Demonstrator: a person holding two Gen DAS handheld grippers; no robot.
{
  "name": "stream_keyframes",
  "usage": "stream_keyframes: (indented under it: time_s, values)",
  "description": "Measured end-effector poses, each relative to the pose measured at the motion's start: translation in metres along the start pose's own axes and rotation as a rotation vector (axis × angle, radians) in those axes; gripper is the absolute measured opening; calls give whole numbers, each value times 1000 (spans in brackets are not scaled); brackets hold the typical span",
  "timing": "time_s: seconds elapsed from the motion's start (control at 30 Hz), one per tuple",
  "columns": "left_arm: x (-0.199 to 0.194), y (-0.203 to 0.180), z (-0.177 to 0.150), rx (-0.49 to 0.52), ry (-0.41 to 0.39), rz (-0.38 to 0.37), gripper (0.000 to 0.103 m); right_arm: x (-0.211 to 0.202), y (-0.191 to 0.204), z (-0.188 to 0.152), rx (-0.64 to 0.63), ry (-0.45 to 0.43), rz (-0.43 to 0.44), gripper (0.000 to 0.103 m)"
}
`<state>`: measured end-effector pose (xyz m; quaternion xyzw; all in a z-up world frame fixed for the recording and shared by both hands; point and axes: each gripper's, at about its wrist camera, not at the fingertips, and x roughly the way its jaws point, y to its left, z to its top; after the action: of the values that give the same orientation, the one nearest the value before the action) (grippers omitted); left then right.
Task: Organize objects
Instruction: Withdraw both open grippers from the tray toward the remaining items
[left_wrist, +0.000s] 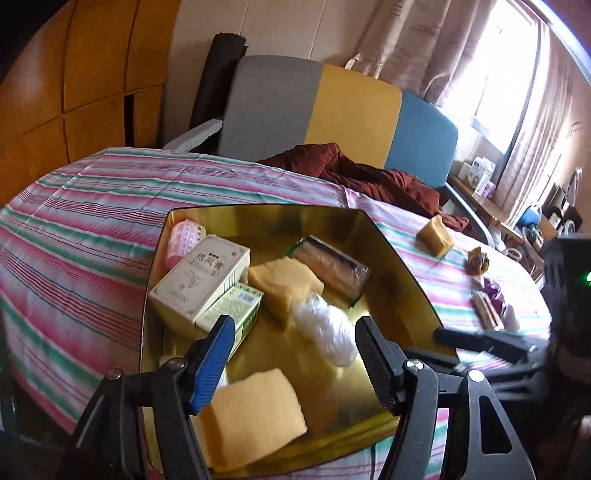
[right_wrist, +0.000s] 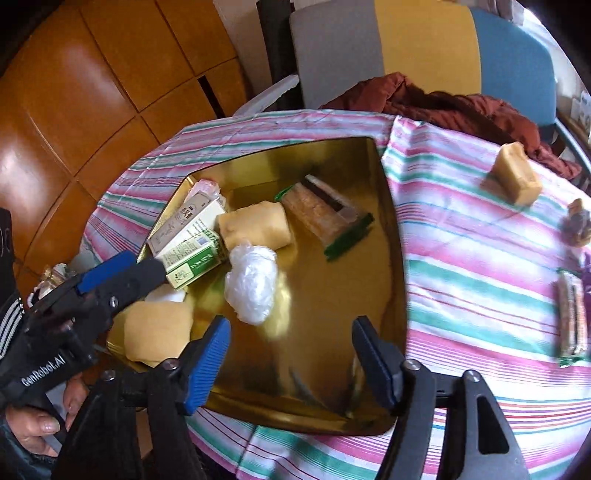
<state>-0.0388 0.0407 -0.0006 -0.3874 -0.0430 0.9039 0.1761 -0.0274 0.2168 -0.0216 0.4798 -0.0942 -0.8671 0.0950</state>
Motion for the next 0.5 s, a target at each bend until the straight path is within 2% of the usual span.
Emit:
stream_keyframes:
  time_s: [0.23, 0.5]
  values:
    - [-5, -13, -8, 53, -15, 17, 73, -26, -18, -2, -10, -48, -101, 77]
    - [-7, -30, -12, 108, -32, 57, 76, -37, -21, -6, -25, -69, -142, 81]
